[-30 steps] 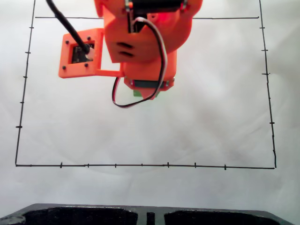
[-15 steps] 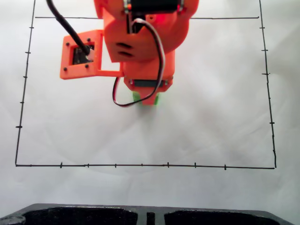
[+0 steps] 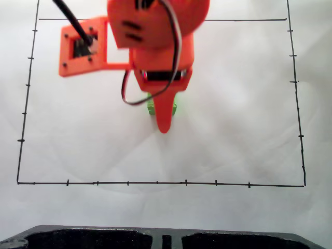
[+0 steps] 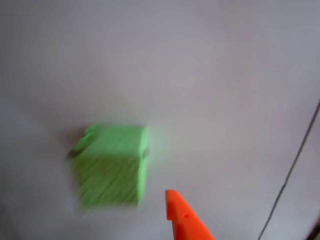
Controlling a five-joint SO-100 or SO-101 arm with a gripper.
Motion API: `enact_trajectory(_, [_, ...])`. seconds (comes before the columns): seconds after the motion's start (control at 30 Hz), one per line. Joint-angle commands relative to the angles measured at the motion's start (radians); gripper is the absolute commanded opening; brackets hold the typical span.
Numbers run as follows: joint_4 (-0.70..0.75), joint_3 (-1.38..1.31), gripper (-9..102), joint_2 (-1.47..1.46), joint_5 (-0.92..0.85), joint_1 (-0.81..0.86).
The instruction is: Grasp the colored block, Place it on the black dot, and then return the arm to the default position.
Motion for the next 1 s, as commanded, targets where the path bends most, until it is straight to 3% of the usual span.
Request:
enact_trajectory(0.0, [0.034,0.002,47,0.137,-0.038,-0.005])
enact_trajectory(0.23, [0.118,0.051,45,0.411,-0.172,0.0])
enact_trajectory(0.53, [0.132,0.276,24,0.773,-0.295,0.064])
enact_trajectory(0.67, [0.115,0.325,7,0.848,-0.27,0.061])
enact_trajectory(0.8, [0.097,0.41,0,0.945,-0.273,0.054])
enact_trajectory(0.97, [0.032,0.555,0,1.075,-0.305,0.051])
